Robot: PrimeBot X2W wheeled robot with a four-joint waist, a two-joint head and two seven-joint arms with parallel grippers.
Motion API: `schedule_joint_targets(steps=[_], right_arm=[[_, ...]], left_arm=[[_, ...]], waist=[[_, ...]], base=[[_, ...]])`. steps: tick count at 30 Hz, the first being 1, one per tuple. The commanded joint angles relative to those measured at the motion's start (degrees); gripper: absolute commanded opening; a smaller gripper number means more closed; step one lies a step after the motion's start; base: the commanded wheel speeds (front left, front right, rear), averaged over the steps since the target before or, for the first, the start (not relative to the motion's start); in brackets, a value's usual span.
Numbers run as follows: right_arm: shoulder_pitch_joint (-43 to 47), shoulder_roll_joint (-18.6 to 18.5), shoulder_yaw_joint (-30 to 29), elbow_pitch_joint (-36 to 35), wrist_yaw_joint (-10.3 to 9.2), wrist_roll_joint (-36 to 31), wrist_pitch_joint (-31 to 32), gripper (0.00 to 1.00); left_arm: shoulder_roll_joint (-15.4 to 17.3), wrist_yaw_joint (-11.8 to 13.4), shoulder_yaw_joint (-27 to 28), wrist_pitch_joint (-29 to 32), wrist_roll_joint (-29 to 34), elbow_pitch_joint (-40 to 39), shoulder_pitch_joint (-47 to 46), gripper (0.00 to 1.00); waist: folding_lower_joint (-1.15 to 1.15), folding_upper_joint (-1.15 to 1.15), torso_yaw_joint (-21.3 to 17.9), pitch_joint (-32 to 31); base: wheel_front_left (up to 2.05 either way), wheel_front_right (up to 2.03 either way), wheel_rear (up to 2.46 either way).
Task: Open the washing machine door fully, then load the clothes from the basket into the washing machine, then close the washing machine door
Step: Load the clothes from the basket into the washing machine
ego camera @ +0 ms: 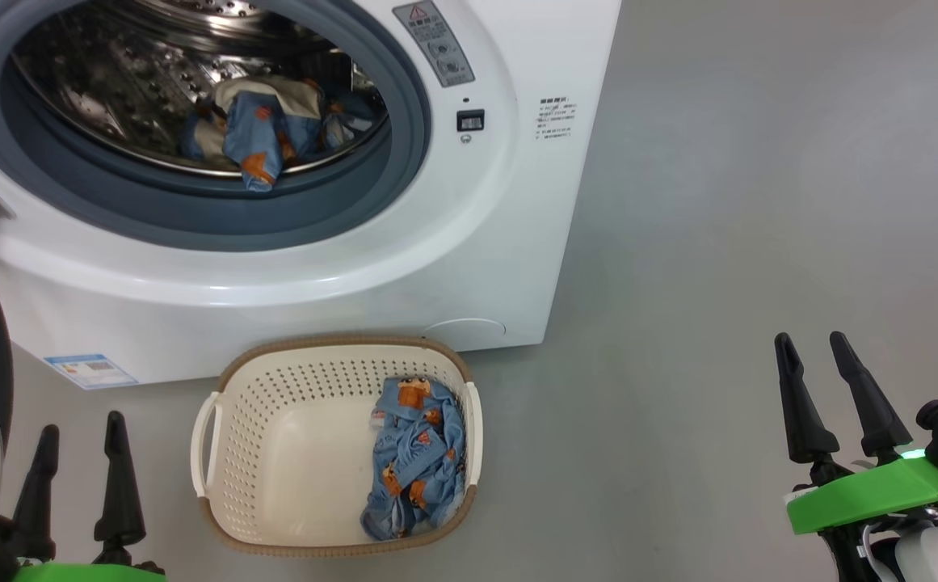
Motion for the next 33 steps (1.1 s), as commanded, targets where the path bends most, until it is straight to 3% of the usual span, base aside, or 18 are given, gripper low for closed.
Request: schedule_joint_targets(steps=[1, 20, 33], right_arm=[[-1.2, -0.8, 0.8, -1.6, 0.32, 0.6, -0.4, 1.00], [-9.3, 2.9, -0.4, -3.7, 0.32, -1.3, -0.4, 1.00], [-13.0, 4.9, 0.0, -4.6, 0.32, -1.9, -0.4, 1.00]], left_arm=[[1.2, 0.0, 1.6, -0.4, 0.1, -0.8, -1.9, 1.00], [2.2, 0.0, -7.7, -0.4, -2.7, 15.2, -13.2, 1.00], [4.5, 0.0, -21.5, -0.4, -8.1, 27.4, -24.5, 1.00]], waist=[[0.00, 0.00, -0.1, 0.8], [0.00, 0.00, -2.9, 13.7], [0.00, 0.00, -5.5, 20.8]], base=[[0.00, 0.00, 0.00], [0.00, 0.00, 0.00], [0.00, 0.00, 0.00]])
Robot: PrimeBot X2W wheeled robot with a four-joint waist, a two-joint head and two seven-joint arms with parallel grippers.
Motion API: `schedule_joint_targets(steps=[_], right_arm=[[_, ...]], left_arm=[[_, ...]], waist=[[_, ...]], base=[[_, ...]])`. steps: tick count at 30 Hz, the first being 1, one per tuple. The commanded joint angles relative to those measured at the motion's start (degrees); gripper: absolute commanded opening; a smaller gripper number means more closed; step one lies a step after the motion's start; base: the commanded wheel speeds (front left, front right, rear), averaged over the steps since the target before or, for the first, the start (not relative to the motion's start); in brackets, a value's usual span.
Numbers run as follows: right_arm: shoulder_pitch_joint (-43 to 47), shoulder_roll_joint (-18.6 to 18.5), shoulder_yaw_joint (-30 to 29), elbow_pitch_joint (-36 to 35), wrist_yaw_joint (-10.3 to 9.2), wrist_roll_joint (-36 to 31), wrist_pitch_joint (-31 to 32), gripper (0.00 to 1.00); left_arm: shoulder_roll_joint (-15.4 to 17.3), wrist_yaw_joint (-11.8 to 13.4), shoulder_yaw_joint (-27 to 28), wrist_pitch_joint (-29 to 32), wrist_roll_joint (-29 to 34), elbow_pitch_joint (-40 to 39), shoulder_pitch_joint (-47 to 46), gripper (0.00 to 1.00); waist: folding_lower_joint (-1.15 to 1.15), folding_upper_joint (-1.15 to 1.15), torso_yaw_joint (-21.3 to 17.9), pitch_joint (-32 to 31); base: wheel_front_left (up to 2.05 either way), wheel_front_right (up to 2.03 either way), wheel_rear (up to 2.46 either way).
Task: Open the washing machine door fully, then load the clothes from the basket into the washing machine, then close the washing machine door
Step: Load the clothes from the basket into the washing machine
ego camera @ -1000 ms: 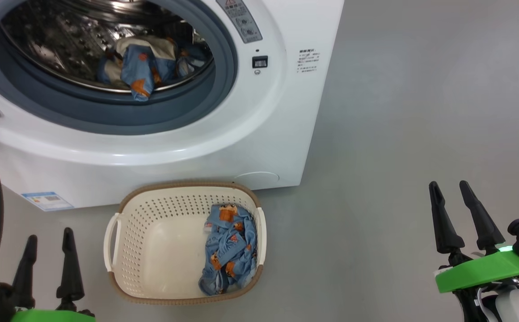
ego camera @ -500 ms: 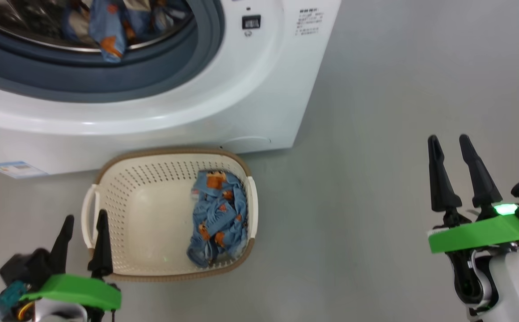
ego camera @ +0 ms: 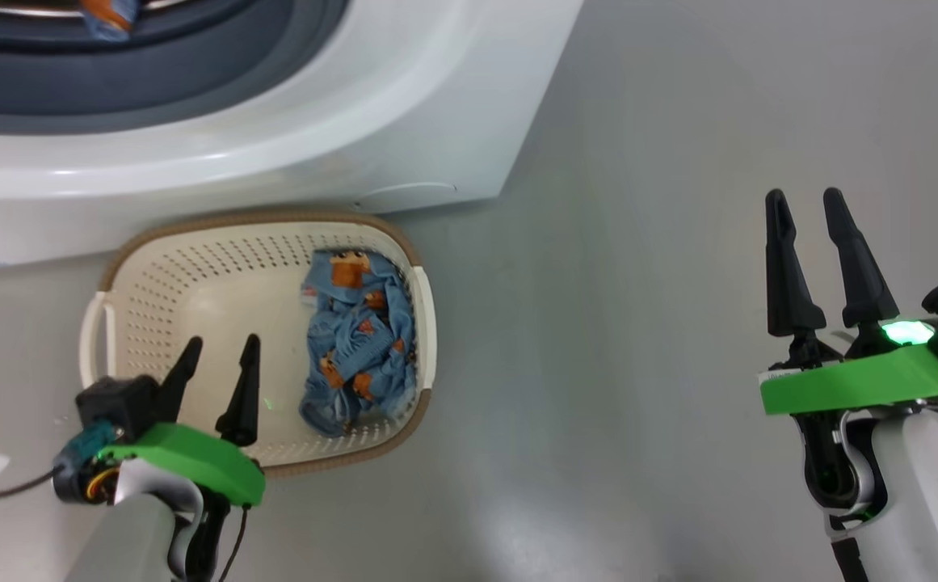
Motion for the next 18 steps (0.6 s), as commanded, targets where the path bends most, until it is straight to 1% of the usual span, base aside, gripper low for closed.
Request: schedule_joint_targets(steps=[1, 5, 6, 9, 14, 18], right_arm=[[-0.8, 0.1, 1.1, -1.6, 0.32, -0.7, -0.4, 1.00], [-1.9, 0.8, 1.5, -1.8, 0.32, -0.7, -0.4, 1.00], [-1.9, 0.8, 1.5, -1.8, 0.32, -0.7, -0.4, 1.00], [-2.5, 1.4, 1.8, -2.0, 0.32, -0.6, -0.4, 1.00], [-3.6, 2.0, 2.3, -2.3, 0.32, -0.5, -0.4, 1.00], [-4.5, 2.5, 2.7, -2.7, 0.32, -0.5, -0.4, 1.00]], left_arm=[[2.4, 0.0, -0.9, -0.4, -1.4, 1.1, -2.2, 1.00], [3.4, 0.0, -7.1, -0.4, -3.9, 4.9, -6.0, 1.00], [3.4, 0.0, -7.1, -0.4, -3.9, 4.9, -6.0, 1.00], [4.2, 0.0, -12.4, -0.2, -6.5, 7.8, -8.7, 1.00], [5.9, 0.0, -20.2, 2.7, -11.5, 11.0, -13.8, 1.00], [7.9, 0.0, -25.2, 4.3, -14.7, 12.4, -17.7, 1.00]], waist=[[0.00, 0.00, -1.6, 2.7], [0.00, 0.00, -2.7, 4.8], [0.00, 0.00, -2.7, 4.8], [0.00, 0.00, -3.7, 6.3], [0.00, 0.00, -5.4, 9.2], [0.00, 0.00, -6.9, 11.4]], base=[[0.00, 0.00, 0.00], [0.00, 0.00, 0.00], [0.00, 0.00, 0.00], [0.00, 0.00, 0.00], [0.00, 0.00, 0.00], [0.00, 0.00, 0.00]])
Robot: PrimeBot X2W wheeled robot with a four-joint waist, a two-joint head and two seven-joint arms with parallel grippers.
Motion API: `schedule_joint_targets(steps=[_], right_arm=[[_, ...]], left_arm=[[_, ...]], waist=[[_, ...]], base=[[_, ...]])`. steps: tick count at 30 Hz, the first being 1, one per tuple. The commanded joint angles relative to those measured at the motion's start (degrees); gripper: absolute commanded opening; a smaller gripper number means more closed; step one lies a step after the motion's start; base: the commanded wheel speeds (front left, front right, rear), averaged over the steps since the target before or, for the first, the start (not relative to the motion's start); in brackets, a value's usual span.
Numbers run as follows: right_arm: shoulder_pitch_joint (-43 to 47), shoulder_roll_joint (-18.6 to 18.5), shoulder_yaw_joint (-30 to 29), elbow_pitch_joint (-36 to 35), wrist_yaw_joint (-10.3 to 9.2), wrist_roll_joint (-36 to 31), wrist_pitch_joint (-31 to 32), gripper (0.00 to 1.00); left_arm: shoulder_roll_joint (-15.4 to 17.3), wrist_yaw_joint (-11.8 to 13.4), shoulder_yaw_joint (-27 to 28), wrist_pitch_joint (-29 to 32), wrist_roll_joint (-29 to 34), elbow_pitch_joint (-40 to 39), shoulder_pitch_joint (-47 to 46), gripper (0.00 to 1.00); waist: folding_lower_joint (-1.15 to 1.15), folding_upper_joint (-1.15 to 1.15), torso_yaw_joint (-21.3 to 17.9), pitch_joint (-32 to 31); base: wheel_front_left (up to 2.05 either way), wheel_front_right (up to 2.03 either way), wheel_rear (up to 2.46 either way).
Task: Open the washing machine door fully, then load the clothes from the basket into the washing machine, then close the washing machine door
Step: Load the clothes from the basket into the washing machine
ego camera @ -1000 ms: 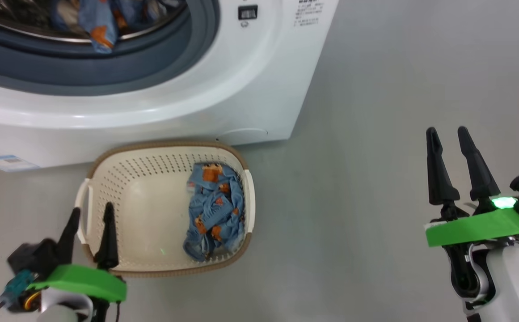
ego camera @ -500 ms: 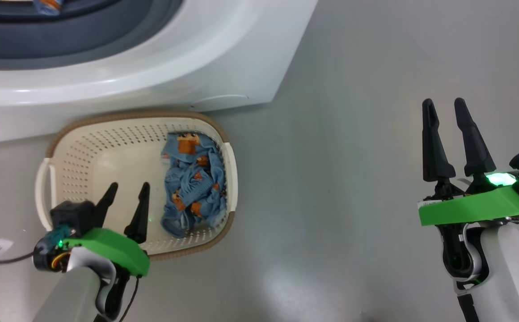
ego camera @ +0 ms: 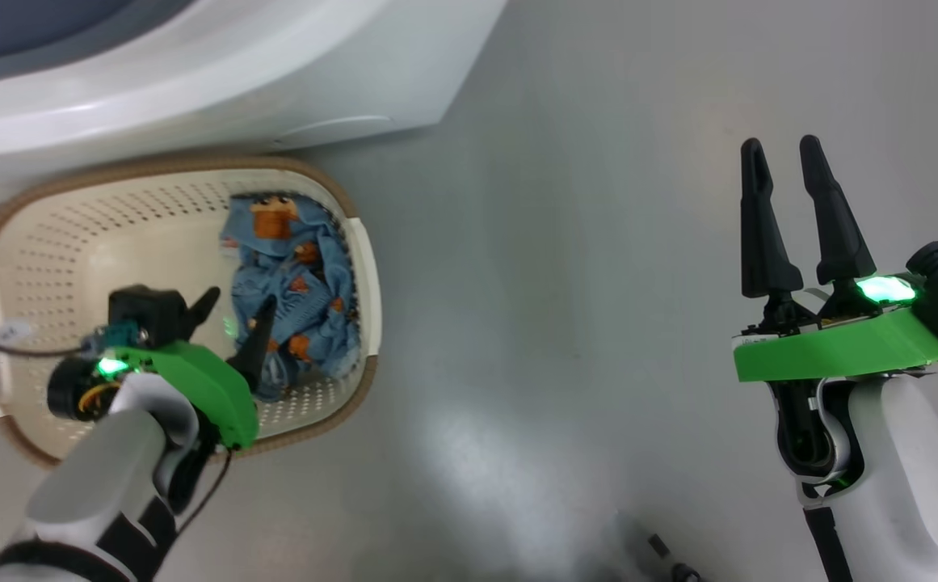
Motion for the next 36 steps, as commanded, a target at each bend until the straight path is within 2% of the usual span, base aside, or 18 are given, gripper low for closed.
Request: schedule_joint_targets(steps=[1, 9, 19, 26, 36], right_arm=[[0.1, 0.1, 1.2, -1.5, 0.32, -0.5, -0.4, 1.00], [-1.1, 0.7, 2.4, -2.3, 0.32, -0.4, -0.4, 1.00], [-2.0, 1.0, 3.6, -3.6, 0.32, 0.2, -0.4, 1.00], [-1.5, 1.0, 5.1, -5.1, 0.32, 0.9, -0.4, 1.00], [-0.6, 1.0, 5.2, -6.3, 0.32, 1.4, -0.4, 1.00]], left_arm=[[2.3, 0.0, -0.1, 0.5, -1.3, 0.0, -1.0, 1.00], [6.5, 0.0, -9.4, 5.0, -7.5, 0.2, -6.2, 1.00], [10.2, 0.0, -17.5, 8.3, -13.9, 1.1, -11.8, 1.00], [12.1, 0.0, -22.1, 8.8, -18.3, 1.9, -14.6, 1.00], [13.7, 0.0, -25.6, 9.9, -23.4, 1.7, -16.8, 1.00]], waist=[[0.00, 0.00, -2.3, 2.4], [0.00, 0.00, -5.0, 6.1], [0.00, 0.00, -6.6, 9.6], [0.00, 0.00, -7.7, 11.3], [0.00, 0.00, -8.8, 12.7]], base=[[0.00, 0.00, 0.00], [0.00, 0.00, 0.00], [0.00, 0.00, 0.00], [0.00, 0.00, 0.00], [0.00, 0.00, 0.00]])
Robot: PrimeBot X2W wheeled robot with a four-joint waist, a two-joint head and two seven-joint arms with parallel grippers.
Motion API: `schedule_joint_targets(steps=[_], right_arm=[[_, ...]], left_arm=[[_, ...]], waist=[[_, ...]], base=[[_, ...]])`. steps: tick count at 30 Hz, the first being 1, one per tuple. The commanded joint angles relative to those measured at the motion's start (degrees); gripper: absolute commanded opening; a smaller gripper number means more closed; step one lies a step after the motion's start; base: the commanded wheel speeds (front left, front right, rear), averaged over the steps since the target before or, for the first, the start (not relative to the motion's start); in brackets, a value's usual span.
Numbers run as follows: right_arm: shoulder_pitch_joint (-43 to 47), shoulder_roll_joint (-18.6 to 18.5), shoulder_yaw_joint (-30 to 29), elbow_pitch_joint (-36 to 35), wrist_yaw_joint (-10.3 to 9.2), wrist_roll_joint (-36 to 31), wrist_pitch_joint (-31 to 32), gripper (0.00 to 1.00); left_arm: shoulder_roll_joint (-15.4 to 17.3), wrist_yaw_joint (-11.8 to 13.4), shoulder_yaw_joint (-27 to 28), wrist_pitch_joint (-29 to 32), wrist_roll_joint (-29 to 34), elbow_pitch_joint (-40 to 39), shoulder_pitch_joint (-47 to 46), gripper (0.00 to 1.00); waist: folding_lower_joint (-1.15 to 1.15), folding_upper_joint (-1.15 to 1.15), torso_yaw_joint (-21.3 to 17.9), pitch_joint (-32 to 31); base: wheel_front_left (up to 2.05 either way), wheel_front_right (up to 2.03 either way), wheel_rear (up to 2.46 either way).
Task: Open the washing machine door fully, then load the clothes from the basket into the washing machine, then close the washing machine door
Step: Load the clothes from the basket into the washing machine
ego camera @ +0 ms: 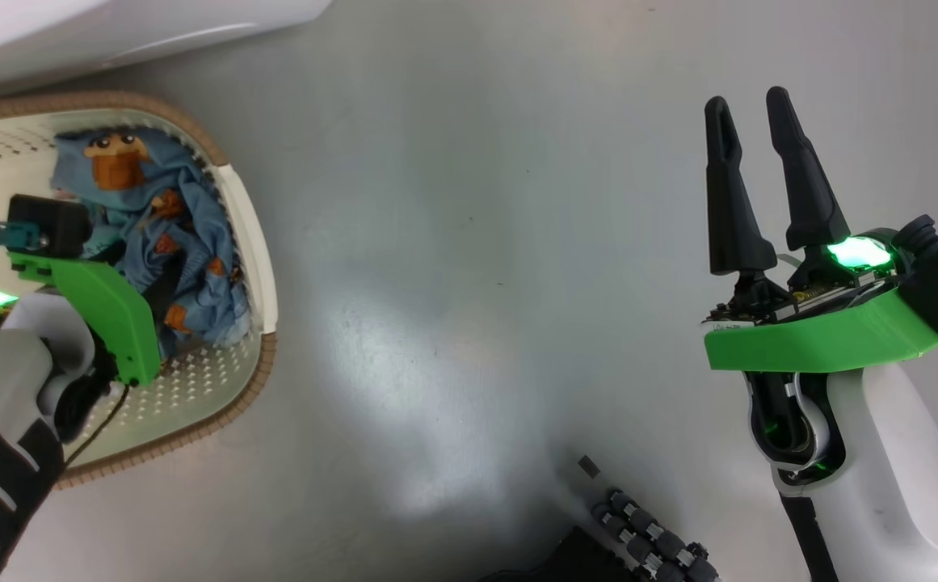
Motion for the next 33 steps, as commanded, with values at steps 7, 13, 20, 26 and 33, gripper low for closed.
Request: schedule_joint_targets(steps=[7, 13, 20, 26, 33], right_arm=[[3.1, -0.2, 1.2, -2.1, 0.32, 0.7, -0.3, 1.00], [3.5, -0.2, 0.9, -2.4, 0.32, 0.3, -0.3, 1.00], [3.2, -0.2, 0.2, -2.4, 0.32, -0.3, -0.3, 1.00], [2.7, -0.2, -0.4, -1.9, 0.32, -0.5, -0.3, 1.00], [3.1, -0.2, -1.1, -0.7, 0.32, -0.9, -0.3, 1.00]], left_arm=[[2.2, 0.0, -0.9, 0.6, -2.6, -1.8, -1.0, 1.00], [1.9, 0.0, -1.9, 0.4, -4.5, -2.7, -1.2, 0.00], [1.2, 0.0, -2.4, -2.1, -6.7, -3.3, -0.6, 0.00], [1.0, 0.0, -2.2, -6.9, -10.0, -3.3, 1.0, 0.00], [0.7, 0.0, -1.6, -12.6, -12.8, -4.1, 4.5, 0.00]], waist=[[0.00, 0.00, -0.7, 0.4], [0.00, 0.00, -0.5, -0.1], [0.00, 0.00, 1.1, -2.2], [0.00, 0.00, 3.0, -5.4], [0.00, 0.00, 5.7, -10.7]], base=[[0.00, 0.00, 0.00], [0.00, 0.00, 0.00], [0.00, 0.00, 0.00], [0.00, 0.00, 0.00], [0.00, 0.00, 0.00]])
